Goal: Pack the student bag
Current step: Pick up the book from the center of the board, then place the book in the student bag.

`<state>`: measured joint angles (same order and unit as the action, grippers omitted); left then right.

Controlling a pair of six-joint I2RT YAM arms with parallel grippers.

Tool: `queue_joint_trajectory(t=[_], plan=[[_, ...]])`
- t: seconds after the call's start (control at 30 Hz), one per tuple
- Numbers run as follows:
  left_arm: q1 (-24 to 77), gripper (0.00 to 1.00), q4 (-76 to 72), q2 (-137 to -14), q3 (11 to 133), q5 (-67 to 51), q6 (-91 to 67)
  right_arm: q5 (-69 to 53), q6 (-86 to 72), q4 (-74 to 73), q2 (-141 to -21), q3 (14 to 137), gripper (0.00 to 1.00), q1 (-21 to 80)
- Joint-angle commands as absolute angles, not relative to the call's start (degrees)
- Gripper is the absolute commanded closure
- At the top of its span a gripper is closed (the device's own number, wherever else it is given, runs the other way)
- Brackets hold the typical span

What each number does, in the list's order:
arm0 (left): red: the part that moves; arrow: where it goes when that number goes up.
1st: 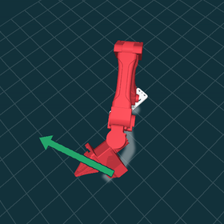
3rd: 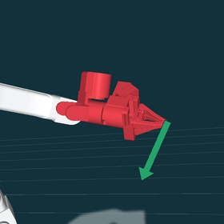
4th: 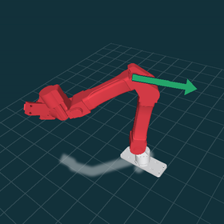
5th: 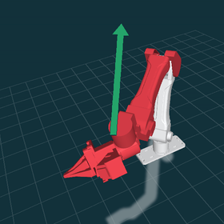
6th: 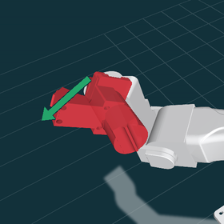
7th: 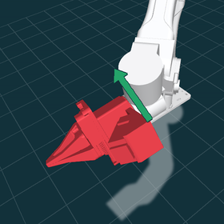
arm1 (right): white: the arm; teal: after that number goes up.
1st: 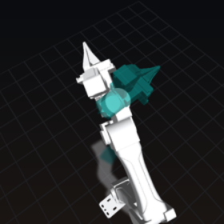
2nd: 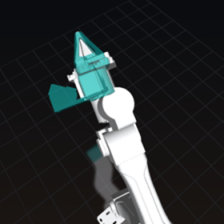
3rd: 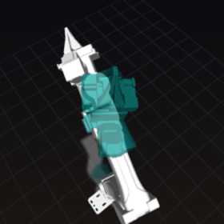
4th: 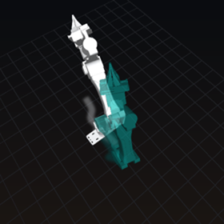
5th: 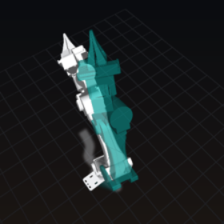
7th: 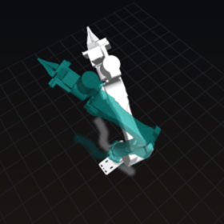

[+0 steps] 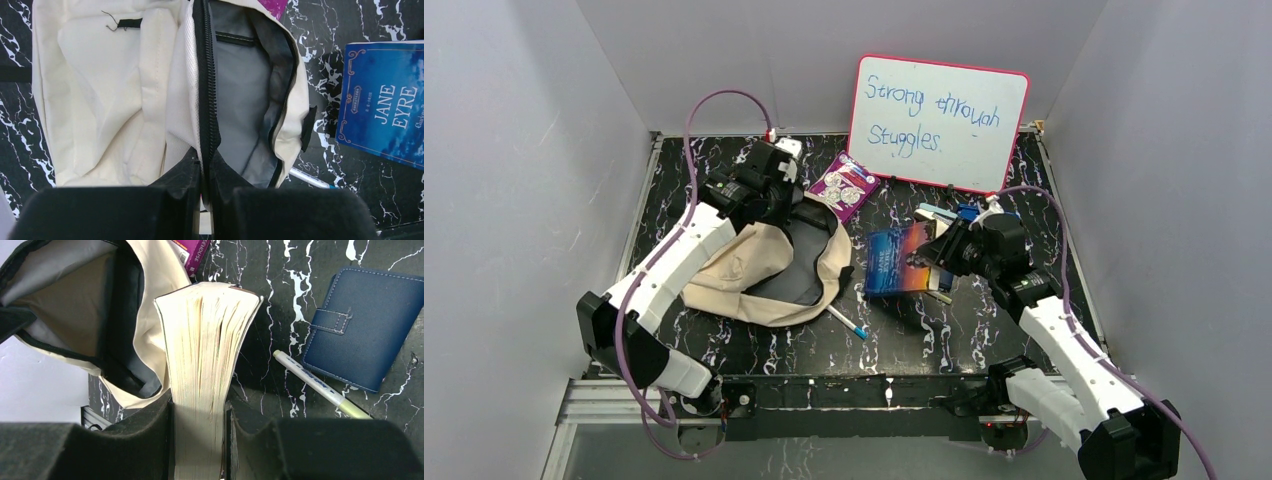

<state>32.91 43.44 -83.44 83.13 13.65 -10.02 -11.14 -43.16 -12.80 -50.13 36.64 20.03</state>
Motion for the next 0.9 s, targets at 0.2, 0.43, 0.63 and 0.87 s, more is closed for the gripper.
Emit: queue_joint_trajectory(t=[0.2, 0.43, 0.63, 0.87], plan=[[29.63, 1.00, 43.51, -83.96, 89.19, 7.64, -8.16, -18.28, -58.78, 9.39, -48.06, 43.59, 1.00, 20.05], [29.36, 1.00, 44.01, -85.31, 92.03, 7.03, -8.18, -14.85, -64.52, 24.63, -51.67, 42.03, 1.00, 26.71], [29.30, 1.00, 44.98, -85.87, 94.67, 6.39, -8.13, -10.89, -64.40, 27.58, -57.81, 43.24, 1.00, 32.56], [29.31, 1.00, 45.44, -86.95, 97.47, 5.63, -8.22, -7.38, -66.11, 32.95, -64.15, 43.24, 1.00, 35.82]])
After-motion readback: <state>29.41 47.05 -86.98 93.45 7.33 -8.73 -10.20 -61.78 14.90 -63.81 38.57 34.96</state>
